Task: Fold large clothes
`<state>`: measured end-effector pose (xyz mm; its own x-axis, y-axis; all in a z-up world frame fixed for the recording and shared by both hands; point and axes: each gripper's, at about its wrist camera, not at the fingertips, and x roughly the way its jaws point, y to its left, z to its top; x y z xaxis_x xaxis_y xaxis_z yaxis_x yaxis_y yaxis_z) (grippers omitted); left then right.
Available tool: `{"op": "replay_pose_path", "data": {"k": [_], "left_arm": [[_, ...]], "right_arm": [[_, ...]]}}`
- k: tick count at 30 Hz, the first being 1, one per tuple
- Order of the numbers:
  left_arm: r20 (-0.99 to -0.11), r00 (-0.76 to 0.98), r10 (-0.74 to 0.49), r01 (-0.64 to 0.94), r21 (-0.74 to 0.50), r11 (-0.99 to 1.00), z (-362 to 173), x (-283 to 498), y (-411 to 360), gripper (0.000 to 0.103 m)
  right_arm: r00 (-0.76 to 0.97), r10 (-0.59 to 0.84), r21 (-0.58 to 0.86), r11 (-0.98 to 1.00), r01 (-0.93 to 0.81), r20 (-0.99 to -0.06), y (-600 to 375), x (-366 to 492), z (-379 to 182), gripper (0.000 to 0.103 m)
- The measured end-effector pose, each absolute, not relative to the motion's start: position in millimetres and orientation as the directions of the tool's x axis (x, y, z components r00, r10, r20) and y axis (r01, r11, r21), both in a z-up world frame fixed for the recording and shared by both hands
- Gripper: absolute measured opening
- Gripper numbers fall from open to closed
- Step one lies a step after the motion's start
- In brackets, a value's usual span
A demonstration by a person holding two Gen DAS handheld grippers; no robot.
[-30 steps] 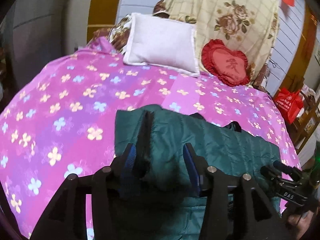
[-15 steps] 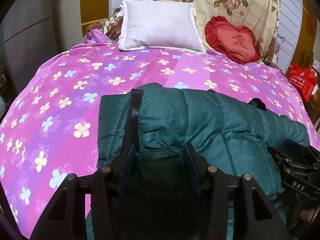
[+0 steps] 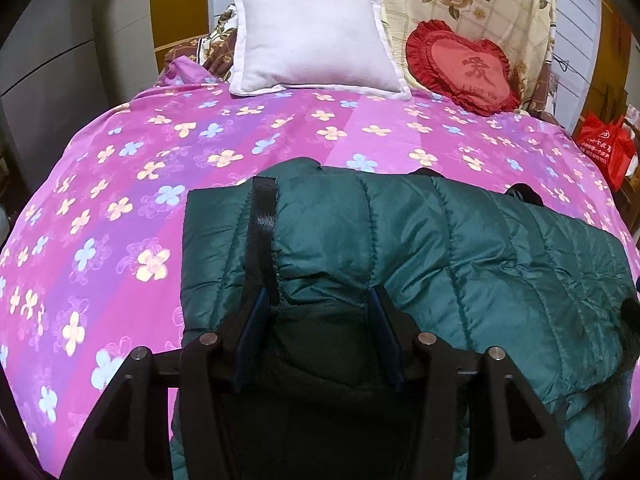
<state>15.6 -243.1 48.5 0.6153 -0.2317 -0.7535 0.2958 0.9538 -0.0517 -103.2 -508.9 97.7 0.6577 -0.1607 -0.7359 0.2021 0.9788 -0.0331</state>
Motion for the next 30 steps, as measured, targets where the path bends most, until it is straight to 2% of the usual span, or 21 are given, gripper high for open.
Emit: {"op": "replay_pose_path", "data": {"k": [3, 9, 11, 15, 22, 26, 30], "left_arm": [[-0.751, 0.618, -0.233, 0.3, -0.049, 0.953, 48, 16, -244, 0.035], [-0.747, 0.622, -0.236, 0.309, -0.042, 0.95, 45, 18, -246, 0.036], [-0.747, 0.622, -0.235, 0.309, -0.042, 0.95, 45, 19, -246, 0.036], [-0.748, 0.621, -0.236, 0.313, -0.04, 0.949, 45, 19, -247, 0.036], [-0.748, 0.621, -0.234, 0.311, -0.039, 0.95, 45, 19, -247, 0.036], [-0.748, 0.62, -0.236, 0.314, -0.039, 0.948, 45, 19, -246, 0.036], [-0.748, 0.618, -0.241, 0.318, -0.043, 0.947, 46, 17, -247, 0.036]], "right_arm": [[0.597, -0.206, -0.068, 0.967, 0.245, -0.776, -523, -97, 75, 0.084], [0.591, -0.17, 0.004, 0.96, 0.281, -0.788, -537, -82, 50, 0.089], [0.581, -0.173, -0.002, 0.959, 0.283, -0.795, -538, -77, 48, 0.094], [0.573, -0.182, -0.026, 0.963, 0.269, -0.799, -533, -83, 58, 0.094], [0.655, -0.175, 0.005, 0.965, 0.262, -0.735, -522, -123, 87, 0.094], [0.57, -0.194, -0.041, 0.962, 0.27, -0.799, -523, -105, 58, 0.096], [0.57, -0.2, -0.054, 0.963, 0.263, -0.797, -521, -98, 55, 0.101]]}}
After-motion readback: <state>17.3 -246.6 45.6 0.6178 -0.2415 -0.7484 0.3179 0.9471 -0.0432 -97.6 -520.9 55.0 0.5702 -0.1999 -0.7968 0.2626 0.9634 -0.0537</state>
